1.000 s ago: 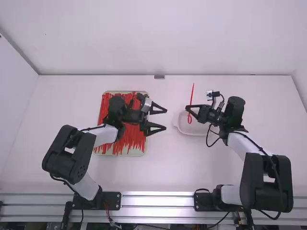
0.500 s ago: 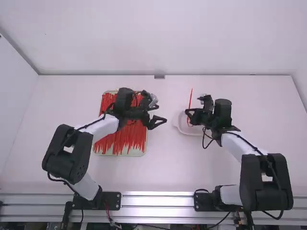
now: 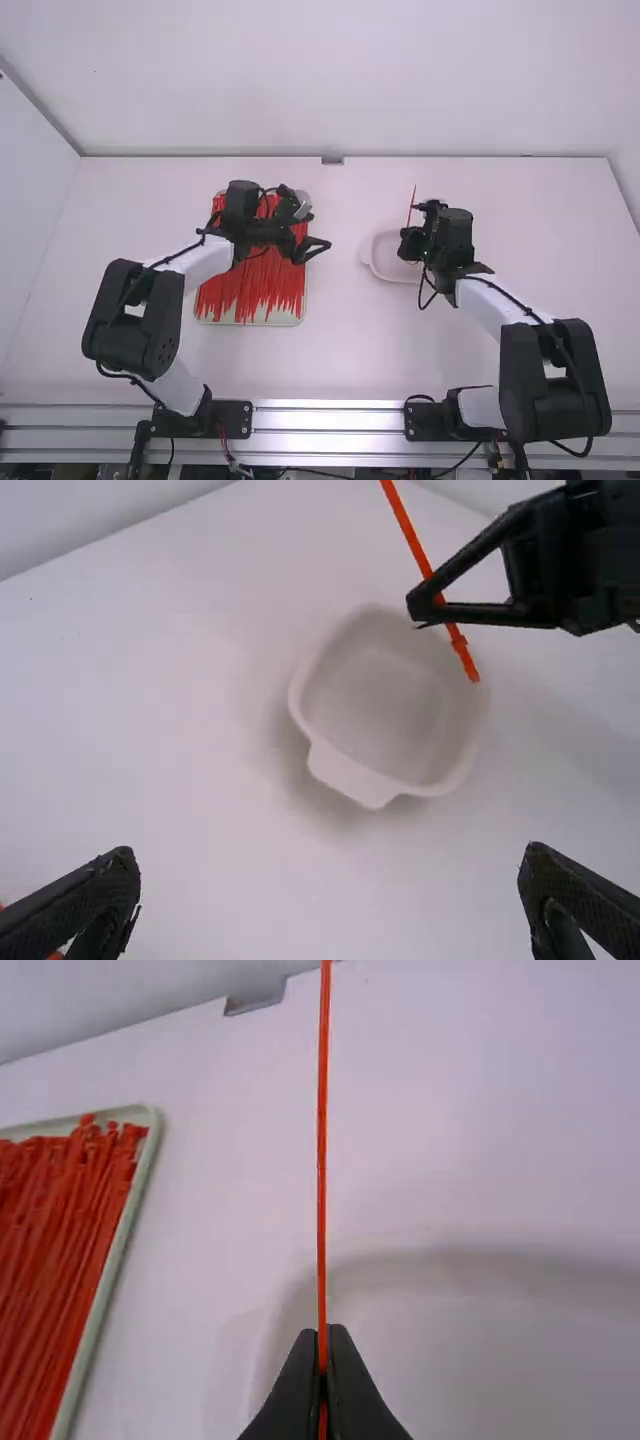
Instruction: Fasten the cable tie
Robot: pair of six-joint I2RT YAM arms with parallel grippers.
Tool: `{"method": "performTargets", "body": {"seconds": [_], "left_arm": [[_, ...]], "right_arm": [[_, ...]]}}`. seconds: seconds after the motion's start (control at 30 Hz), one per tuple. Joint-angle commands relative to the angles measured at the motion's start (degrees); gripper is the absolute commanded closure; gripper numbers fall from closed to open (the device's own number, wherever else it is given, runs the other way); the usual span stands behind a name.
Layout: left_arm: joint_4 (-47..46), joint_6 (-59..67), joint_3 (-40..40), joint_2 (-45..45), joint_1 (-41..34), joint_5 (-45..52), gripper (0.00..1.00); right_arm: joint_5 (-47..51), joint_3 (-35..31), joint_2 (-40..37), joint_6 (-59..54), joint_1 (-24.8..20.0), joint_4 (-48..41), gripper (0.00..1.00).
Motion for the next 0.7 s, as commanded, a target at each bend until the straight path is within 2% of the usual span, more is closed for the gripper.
{"method": "performTargets", "body": {"seconds": [0.0, 0.23, 0.37, 0.43, 0.47, 0.5, 0.53, 0.67], "left_arm": [[-0.4, 1.0, 0.8, 0.4, -0.5, 1.7, 0.01], [-2.7, 3.4, 0.8, 0.4, -0.7, 1.9, 0.01], [-2.9, 3.4, 0.8, 0.4, -0.6, 1.9, 0.01], [-3.0, 3.3, 0.8, 0.4, -0.7, 1.9, 0.01], [-2.9, 3.2, 0.8, 0.4, -0.7, 1.9, 0.01], [-3.0, 3.2, 0.8, 0.4, -0.7, 1.9, 0.01], [-2.9, 3.2, 0.8, 0.4, -0.7, 1.9, 0.01], [-3.0, 3.2, 0.8, 0.4, -0.6, 1.1, 0.01]], "right_arm": [[2.6, -0.4, 1.7, -0.9, -0.2, 1.2, 1.00], [2.6, -0.4, 10.0, -1.6, -0.2, 8.0, 1.00], [2.8, -0.4, 12.0, -1.6, -0.3, 9.2, 0.99], [2.8, -0.4, 12.5, -1.6, -0.8, 9.4, 0.83], [2.8, -0.4, 12.7, -1.6, -1.0, 9.5, 0.71], [2.8, -0.4, 12.8, -1.6, -1.0, 9.5, 0.65], [2.8, -0.4, 12.8, -1.6, -0.9, 9.5, 0.51], [2.8, -0.4, 12.3, -1.6, -0.9, 9.7, 0.42]]}}
